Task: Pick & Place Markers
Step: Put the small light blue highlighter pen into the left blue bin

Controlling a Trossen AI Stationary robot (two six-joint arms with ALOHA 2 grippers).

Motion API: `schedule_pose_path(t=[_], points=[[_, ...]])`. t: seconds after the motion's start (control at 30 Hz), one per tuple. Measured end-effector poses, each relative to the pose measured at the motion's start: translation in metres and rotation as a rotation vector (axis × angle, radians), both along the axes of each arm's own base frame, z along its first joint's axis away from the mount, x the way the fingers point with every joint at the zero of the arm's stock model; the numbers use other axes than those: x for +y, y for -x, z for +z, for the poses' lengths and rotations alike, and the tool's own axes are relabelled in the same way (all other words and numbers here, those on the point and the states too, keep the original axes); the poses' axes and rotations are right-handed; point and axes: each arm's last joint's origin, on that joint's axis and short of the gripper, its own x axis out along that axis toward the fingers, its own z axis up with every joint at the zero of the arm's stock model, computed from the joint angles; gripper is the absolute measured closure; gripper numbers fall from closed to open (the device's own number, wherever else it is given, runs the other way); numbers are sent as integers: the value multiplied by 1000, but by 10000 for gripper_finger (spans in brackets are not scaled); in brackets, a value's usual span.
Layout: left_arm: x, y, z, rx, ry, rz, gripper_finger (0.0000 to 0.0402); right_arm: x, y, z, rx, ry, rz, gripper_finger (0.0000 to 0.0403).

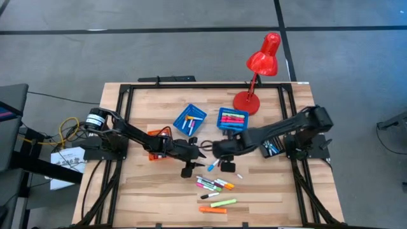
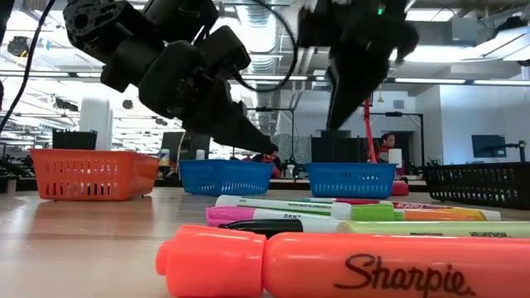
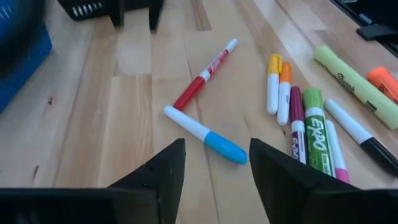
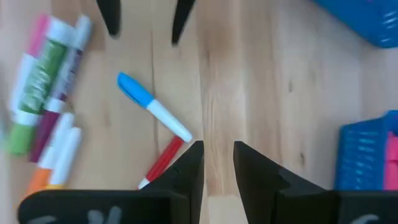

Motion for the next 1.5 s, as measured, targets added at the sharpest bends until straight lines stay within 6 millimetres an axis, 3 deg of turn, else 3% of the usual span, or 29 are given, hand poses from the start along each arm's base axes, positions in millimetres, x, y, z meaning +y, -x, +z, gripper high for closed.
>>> schedule_pose_path(t=[0.33,0.77,1.0,1.3,1.5], points=[[0,1,-2,20,-5,-1,238,11,-30,-66,174,-7,80,294],[0,2,-3,31,-7,-2,239,19,-45,-89,171,30,137,258],[1,4,-4,47,33,26,239,19,-45,-81,137,37,133,264],[9,26,-27,132,-19,128,239,13,-50,-72,63,81,93,268],[5,27,-27,112,-14,116,239,12,-58,-69,-21,62,85,275]])
